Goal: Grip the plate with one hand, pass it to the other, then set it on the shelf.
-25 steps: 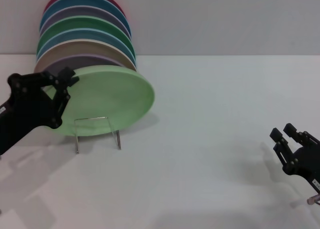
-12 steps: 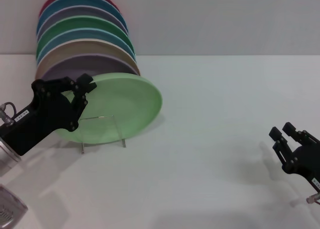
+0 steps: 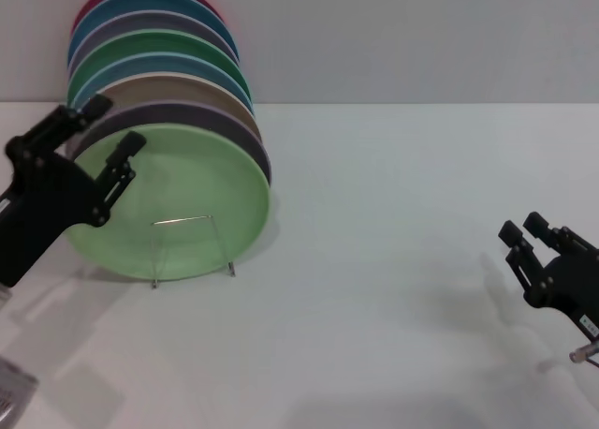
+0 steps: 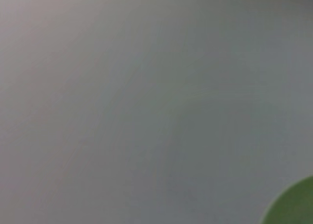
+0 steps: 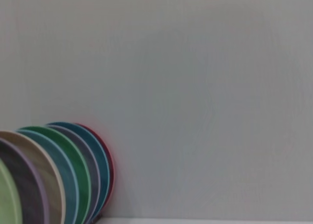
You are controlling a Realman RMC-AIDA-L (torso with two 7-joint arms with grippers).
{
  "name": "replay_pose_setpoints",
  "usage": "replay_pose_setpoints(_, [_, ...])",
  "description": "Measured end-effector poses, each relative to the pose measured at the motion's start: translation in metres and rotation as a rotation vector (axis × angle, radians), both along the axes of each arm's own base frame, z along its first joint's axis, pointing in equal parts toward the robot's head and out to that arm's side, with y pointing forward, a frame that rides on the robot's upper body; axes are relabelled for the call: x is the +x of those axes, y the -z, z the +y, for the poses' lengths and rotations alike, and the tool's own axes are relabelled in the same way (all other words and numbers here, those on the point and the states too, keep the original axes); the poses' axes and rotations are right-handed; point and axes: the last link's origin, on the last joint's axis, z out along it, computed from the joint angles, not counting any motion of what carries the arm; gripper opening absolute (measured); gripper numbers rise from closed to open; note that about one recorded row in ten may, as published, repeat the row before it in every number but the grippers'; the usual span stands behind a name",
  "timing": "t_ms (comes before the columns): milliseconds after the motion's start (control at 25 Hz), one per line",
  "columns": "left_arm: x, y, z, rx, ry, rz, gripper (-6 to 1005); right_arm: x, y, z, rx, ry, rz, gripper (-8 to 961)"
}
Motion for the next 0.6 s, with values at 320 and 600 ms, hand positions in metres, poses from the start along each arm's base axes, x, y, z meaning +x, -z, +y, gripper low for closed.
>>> replay_pose_setpoints(320, [-0.001,-0.003,-0.037,0.060,0.004,-0.204,559,-0.001,-0.006,0.008,0.023,-0.007,-0.002,328])
replay_pose_setpoints(600, [-0.002,-0.018,-0.058,-0.094,-0.032,-0.718,573,-0.006,-0.018,0.018,0.092,-0.040,-0.027,328])
